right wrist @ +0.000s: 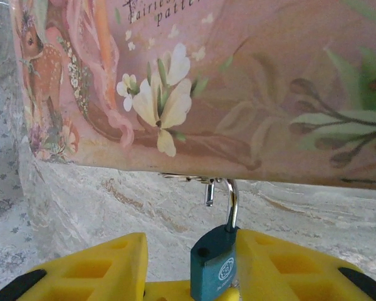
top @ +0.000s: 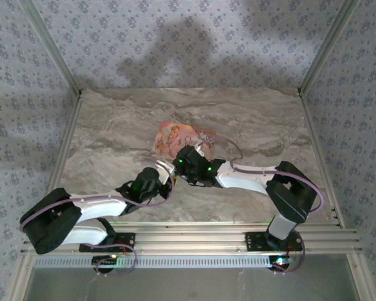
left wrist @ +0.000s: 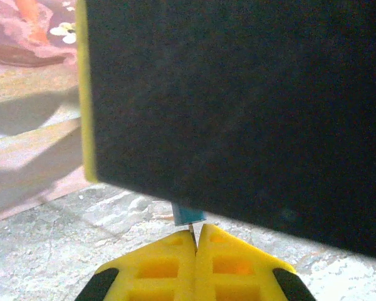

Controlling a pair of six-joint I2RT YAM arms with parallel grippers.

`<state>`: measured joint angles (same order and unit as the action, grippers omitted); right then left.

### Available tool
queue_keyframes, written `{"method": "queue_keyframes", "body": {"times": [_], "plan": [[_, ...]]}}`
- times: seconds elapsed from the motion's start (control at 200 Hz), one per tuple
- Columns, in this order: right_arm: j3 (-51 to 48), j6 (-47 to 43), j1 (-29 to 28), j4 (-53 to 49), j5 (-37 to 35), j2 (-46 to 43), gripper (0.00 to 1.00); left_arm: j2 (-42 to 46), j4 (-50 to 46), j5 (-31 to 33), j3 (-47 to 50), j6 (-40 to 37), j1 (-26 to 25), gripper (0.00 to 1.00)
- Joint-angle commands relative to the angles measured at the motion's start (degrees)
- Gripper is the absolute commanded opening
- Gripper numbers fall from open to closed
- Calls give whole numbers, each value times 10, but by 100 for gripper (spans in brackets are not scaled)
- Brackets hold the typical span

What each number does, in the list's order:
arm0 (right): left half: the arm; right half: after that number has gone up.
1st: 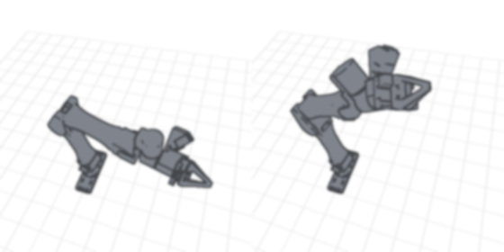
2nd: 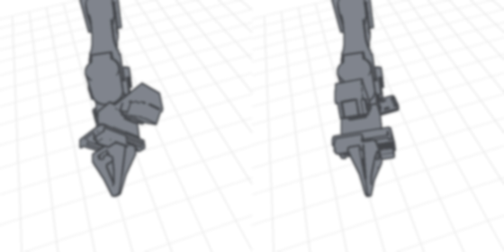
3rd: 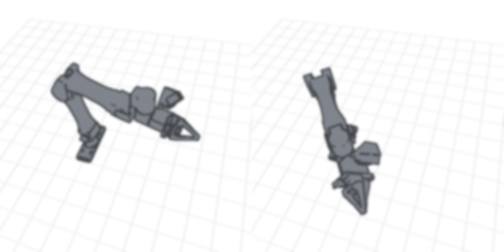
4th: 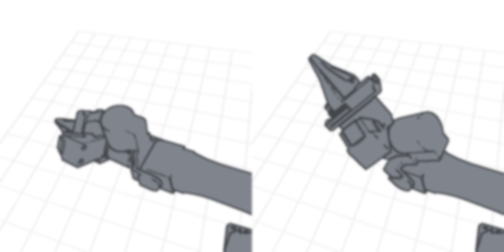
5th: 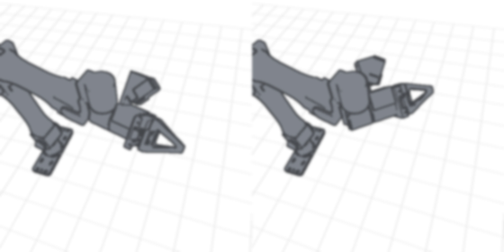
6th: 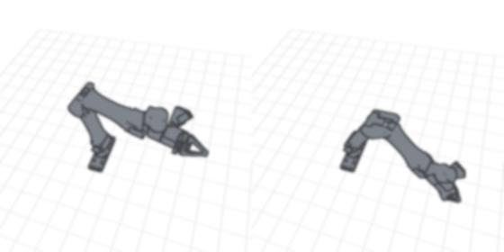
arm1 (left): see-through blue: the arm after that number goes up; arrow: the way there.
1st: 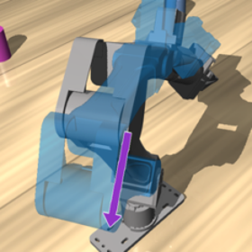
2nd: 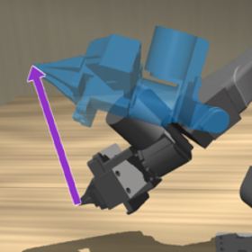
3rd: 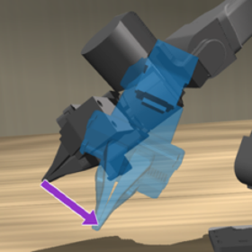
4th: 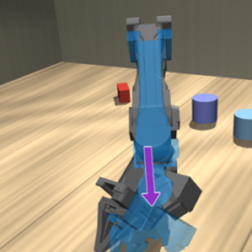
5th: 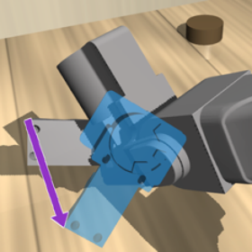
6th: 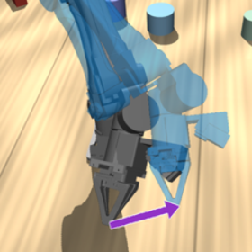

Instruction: Unlock the padlock with the key

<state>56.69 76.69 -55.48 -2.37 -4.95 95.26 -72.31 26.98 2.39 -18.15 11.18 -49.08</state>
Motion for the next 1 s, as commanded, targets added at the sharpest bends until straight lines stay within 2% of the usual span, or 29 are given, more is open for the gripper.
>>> {"method": "queue_keyframes", "body": {"times": [0.0, 0.46, 0.824, 0.994], "plan": [[22, -15, -3, -27, 7, 18, 42, 13, 39, -10, -4, -10, -1, 0], [55, -45, -6, -104, 19, 39, 41, 19, 39, -4, -3, -16, -1, 0], [28, -33, -5, -22, 49, 50, 43, 22, 79, -38, 0, 4, -1, 0], [12, -22, 0, -13, 56, 43, 37, 20, 111, -50, 6, 24, -1, 0]]}}
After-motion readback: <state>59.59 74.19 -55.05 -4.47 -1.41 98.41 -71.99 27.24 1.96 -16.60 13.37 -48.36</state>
